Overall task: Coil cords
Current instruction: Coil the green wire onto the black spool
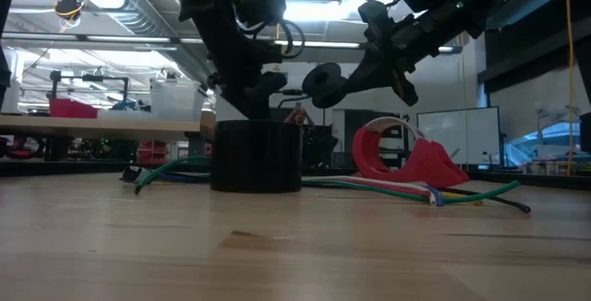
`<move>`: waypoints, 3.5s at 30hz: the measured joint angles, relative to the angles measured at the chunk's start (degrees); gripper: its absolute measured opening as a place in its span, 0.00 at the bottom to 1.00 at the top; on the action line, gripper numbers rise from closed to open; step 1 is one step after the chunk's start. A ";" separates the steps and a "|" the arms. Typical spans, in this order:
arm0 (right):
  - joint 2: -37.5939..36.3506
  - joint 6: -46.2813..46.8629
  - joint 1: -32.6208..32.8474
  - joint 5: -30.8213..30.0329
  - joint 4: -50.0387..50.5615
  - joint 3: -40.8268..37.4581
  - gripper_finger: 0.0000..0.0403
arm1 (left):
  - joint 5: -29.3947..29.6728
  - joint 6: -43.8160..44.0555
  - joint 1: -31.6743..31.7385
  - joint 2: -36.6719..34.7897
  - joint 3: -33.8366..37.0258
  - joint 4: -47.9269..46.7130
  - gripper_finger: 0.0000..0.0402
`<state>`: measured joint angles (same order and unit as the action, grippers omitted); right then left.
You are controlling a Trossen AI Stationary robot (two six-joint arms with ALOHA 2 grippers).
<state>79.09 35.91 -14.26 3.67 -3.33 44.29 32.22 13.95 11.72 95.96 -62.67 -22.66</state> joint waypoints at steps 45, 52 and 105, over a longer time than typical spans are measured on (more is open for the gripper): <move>-0.04 -0.20 0.00 -0.12 -0.23 0.02 0.01 | 2.07 -6.50 -0.87 -3.30 6.99 17.21 0.01; -0.04 0.27 0.00 0.45 -0.22 0.04 0.01 | 1.57 -6.66 0.61 -3.96 1.73 7.85 0.00; 8.72 1.30 0.00 -11.35 -7.15 0.04 0.01 | -22.42 25.19 10.24 -0.26 -7.45 13.05 0.00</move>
<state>87.81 37.21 -14.26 -7.68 -10.48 44.34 9.79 39.14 21.97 95.70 -70.13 -9.61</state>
